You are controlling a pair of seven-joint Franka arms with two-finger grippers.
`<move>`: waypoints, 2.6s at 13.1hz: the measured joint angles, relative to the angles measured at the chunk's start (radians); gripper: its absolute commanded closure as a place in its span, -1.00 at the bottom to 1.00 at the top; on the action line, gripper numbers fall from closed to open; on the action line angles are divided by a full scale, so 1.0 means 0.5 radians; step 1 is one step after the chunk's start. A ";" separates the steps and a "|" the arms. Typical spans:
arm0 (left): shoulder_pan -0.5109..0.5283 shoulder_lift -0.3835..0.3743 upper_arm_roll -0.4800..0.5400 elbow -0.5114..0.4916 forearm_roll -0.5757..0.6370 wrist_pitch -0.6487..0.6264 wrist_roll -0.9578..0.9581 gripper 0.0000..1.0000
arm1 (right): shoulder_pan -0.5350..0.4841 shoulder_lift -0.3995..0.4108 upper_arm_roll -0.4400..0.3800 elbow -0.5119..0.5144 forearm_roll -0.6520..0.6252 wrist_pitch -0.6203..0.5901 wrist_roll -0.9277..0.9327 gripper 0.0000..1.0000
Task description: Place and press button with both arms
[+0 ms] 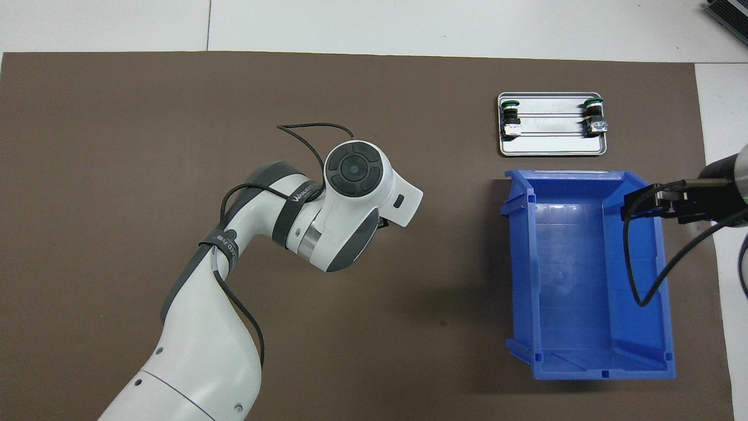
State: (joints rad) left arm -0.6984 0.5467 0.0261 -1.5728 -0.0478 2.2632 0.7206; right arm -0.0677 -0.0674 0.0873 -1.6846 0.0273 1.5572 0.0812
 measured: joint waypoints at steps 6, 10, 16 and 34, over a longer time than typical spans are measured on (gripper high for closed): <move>-0.016 0.111 0.004 -0.004 0.000 0.107 -0.032 -0.48 | -0.010 -0.003 -0.006 0.000 -0.001 -0.052 0.000 -0.88; -0.016 0.112 0.005 -0.004 0.010 0.109 -0.083 1.00 | -0.012 -0.004 -0.011 0.005 -0.002 -0.052 0.000 -0.88; -0.016 0.109 0.015 0.034 0.182 0.107 -0.093 1.00 | -0.017 0.111 -0.055 0.243 -0.004 -0.170 0.000 -0.88; 0.718 -0.590 0.068 -0.459 -0.852 -0.219 0.518 1.00 | 0.049 0.307 -0.141 0.617 -0.043 -0.273 0.000 -0.90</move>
State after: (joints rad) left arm -0.3392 0.2516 0.0600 -1.8024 -0.4738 2.1536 0.9795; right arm -0.0433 0.0861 0.0170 -1.3762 0.0056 1.4204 0.0812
